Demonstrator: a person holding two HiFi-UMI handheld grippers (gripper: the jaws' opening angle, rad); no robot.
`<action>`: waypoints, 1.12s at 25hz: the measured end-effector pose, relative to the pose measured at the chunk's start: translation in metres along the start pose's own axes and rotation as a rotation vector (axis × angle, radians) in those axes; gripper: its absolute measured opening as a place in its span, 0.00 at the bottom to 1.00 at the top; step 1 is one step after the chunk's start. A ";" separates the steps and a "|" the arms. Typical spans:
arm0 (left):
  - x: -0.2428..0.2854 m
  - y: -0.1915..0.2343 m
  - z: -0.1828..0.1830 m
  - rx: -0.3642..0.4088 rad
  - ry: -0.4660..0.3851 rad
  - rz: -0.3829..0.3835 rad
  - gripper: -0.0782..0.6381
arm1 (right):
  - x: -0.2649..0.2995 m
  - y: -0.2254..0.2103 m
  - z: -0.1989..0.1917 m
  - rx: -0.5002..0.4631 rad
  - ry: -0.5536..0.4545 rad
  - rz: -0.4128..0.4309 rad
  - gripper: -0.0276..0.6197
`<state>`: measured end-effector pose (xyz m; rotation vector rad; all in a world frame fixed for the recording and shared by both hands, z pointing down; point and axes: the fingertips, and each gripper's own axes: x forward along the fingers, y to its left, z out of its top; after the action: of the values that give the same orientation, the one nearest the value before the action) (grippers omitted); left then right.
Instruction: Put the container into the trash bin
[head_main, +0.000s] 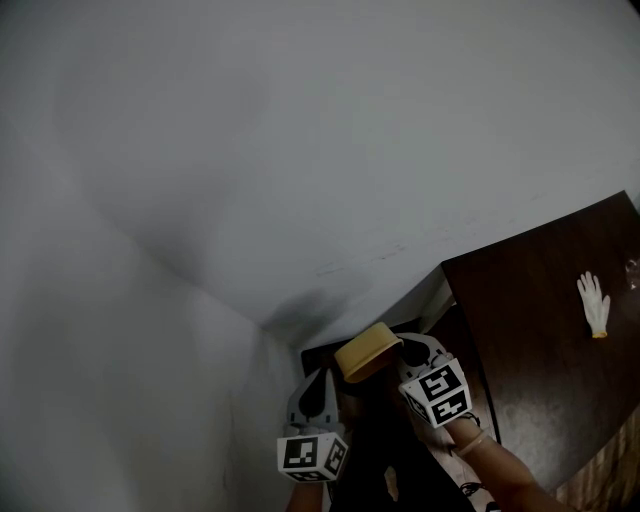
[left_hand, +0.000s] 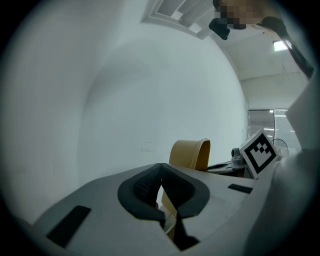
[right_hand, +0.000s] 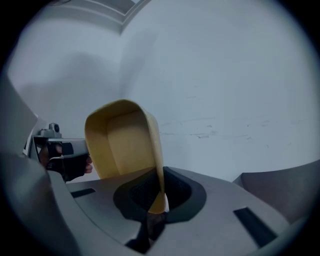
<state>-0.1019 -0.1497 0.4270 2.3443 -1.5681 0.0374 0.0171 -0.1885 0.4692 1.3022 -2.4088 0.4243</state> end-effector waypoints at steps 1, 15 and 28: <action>0.001 0.004 -0.006 -0.003 0.002 0.003 0.14 | 0.004 0.001 -0.005 -0.003 0.007 0.004 0.07; 0.016 0.049 -0.084 -0.116 0.043 0.036 0.14 | 0.069 0.001 -0.084 -0.029 0.116 0.005 0.07; 0.030 0.089 -0.157 -0.185 0.086 0.102 0.14 | 0.116 0.009 -0.150 -0.078 0.212 0.016 0.07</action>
<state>-0.1464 -0.1636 0.6043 2.0940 -1.5772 0.0152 -0.0230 -0.2046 0.6538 1.1445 -2.2380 0.4441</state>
